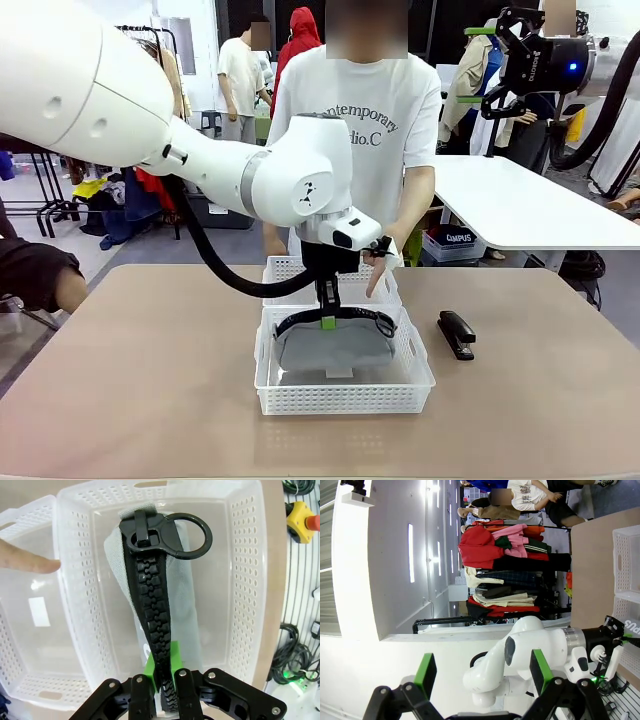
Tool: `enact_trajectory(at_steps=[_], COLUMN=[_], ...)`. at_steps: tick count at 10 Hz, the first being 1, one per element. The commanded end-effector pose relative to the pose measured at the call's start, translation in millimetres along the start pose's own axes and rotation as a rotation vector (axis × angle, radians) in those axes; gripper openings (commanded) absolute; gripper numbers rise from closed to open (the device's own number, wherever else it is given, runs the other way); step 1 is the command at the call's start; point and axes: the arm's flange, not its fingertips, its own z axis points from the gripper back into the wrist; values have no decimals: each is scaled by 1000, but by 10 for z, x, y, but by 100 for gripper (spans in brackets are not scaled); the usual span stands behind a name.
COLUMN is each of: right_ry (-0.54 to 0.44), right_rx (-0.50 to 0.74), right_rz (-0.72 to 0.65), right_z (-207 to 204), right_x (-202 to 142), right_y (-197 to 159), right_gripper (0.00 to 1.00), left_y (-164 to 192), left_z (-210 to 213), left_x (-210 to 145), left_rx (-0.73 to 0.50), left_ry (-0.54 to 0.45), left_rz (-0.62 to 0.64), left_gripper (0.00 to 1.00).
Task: Distribute items into two baskets.
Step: Place the picked Pencil pouch into the Organizing basket as instructed by the person.
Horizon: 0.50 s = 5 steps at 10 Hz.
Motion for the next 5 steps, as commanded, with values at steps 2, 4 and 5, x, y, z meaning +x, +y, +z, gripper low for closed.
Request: enact_trajectory(at_steps=[2,4,5], right_ry=[-1,-1,-1], right_rx=[6,6,6], right_rz=[1,1,1], right_z=[7,7,7], right_x=[-25,-25,-25], right_y=[19,19,19], right_gripper=[100,100,100], left_y=[-23,-16,-13], left_z=[-158,-214,-229], left_x=[-49,-71,-84], left_rx=[-1,-10,-15], left_ry=[-32,-36,-40], left_rz=[25,30,33], left_gripper=[0,0,0])
